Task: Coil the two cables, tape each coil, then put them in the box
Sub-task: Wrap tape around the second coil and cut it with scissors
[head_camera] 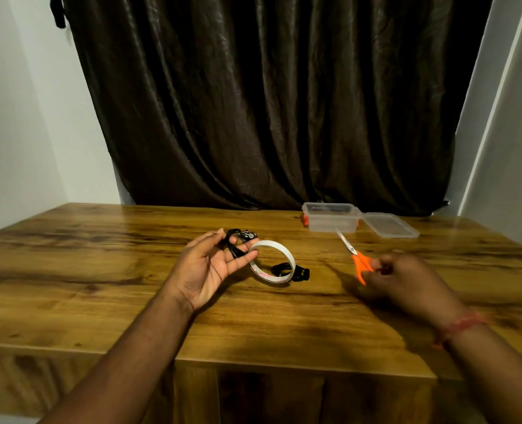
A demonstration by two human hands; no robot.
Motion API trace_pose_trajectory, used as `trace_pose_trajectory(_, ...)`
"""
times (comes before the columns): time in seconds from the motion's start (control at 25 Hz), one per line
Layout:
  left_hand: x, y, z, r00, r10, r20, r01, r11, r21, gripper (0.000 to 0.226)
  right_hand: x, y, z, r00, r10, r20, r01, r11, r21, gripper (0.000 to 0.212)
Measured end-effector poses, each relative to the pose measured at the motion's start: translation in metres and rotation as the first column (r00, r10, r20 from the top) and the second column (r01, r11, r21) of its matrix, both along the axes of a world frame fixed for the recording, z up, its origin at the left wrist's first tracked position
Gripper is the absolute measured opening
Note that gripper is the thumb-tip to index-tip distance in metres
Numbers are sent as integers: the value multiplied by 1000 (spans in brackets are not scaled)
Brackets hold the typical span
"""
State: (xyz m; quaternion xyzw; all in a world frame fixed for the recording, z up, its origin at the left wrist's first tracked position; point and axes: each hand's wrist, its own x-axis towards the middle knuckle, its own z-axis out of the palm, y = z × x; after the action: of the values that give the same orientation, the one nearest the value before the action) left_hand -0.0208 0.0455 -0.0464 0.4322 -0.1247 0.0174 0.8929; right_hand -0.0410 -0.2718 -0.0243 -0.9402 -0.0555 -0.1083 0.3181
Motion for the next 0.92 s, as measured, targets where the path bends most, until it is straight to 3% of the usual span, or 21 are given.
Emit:
trace_pose_trajectory(0.08, 1, 1, -1, 1000, 1, 1, -1, 1000, -1, 16, -29, 38, 8, 962, 227, -148, -137, 878, 459, 18)
trace_pose_trajectory(0.2, 3, 0, -2, 1000, 3, 16, -3, 1000, -2, 14, -50, 93, -6, 715, 660, -229, -268, 561, 783, 41)
trace_pose_trajectory(0.32, 4, -1, -2, 1000, 15, 28, -15, 1000, 0, 17, -47, 133, -25, 571, 795, -205, -258, 411, 875, 55)
trace_pose_trajectory(0.52, 8, 0, -6, 1000, 4, 20, -4, 1000, -5, 18, -35, 155, -31, 543, 830, -129, -186, 269, 945, 56)
trace_pose_trajectory(0.92, 8, 0, -5, 1000, 5, 17, -5, 1000, -8, 15, -25, 157, -34, 562, 816, -134, -131, 247, 960, 47)
